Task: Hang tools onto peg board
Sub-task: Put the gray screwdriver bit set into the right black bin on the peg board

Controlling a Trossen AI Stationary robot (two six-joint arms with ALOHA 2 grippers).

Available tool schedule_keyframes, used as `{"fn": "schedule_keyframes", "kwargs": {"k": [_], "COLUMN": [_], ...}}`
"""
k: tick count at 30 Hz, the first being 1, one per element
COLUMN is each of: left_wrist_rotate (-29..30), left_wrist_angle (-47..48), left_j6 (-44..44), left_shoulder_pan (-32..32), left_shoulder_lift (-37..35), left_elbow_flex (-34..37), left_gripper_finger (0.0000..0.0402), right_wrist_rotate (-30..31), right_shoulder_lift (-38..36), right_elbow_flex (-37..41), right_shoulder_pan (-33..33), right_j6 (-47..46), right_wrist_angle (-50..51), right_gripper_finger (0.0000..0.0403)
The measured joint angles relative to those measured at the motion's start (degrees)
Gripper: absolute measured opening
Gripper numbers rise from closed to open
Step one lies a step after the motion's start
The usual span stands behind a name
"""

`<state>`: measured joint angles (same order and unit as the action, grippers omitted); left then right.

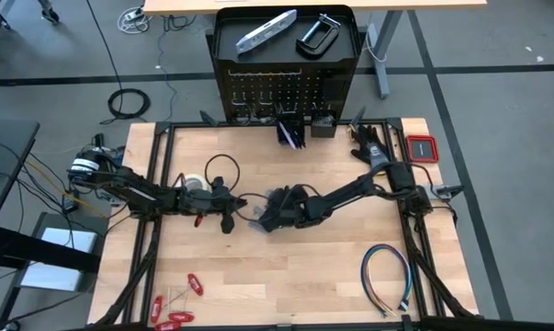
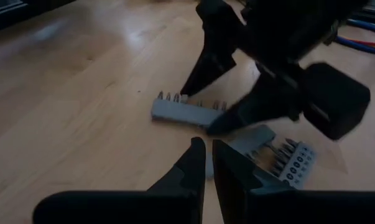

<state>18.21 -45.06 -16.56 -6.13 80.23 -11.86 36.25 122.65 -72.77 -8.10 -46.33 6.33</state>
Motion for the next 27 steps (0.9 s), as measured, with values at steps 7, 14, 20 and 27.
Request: {"fn": "schedule_keyframes", "kwargs": {"k": [7, 14, 20, 27], "left_wrist_rotate": [0.2, 0.2, 0.2, 0.2], "left_wrist_angle": [0.2, 0.3, 0.2, 0.2], "left_j6": [0.0, -0.2, -0.2, -0.2], "left_shoulder_pan": [0.0, 0.0, 0.0, 0.0], "left_shoulder_lift": [0.0, 0.0, 0.0, 0.0], "left_elbow_flex": [0.0, 0.0, 0.0, 0.0], "left_gripper_finger": [0.0035, 0.0035, 0.0035, 0.0035], "right_wrist_rotate": [1.7, 3.5, 1.7, -6.3], "right_shoulder_lift": [0.5, 0.5, 0.5, 0.4], "right_elbow_flex": [-0.2, 0.0, 2.3, 12.0], "right_shoulder_pan": [0.3, 1.8, 3.2, 6.1], "right_j6": [4.8, 15.1, 22.3, 24.0], "right_wrist_angle": [3.4, 3.5, -3.9, -25.4], "right_gripper_finger": [0.0310, 0.0278, 0.0245, 0.0228]}}
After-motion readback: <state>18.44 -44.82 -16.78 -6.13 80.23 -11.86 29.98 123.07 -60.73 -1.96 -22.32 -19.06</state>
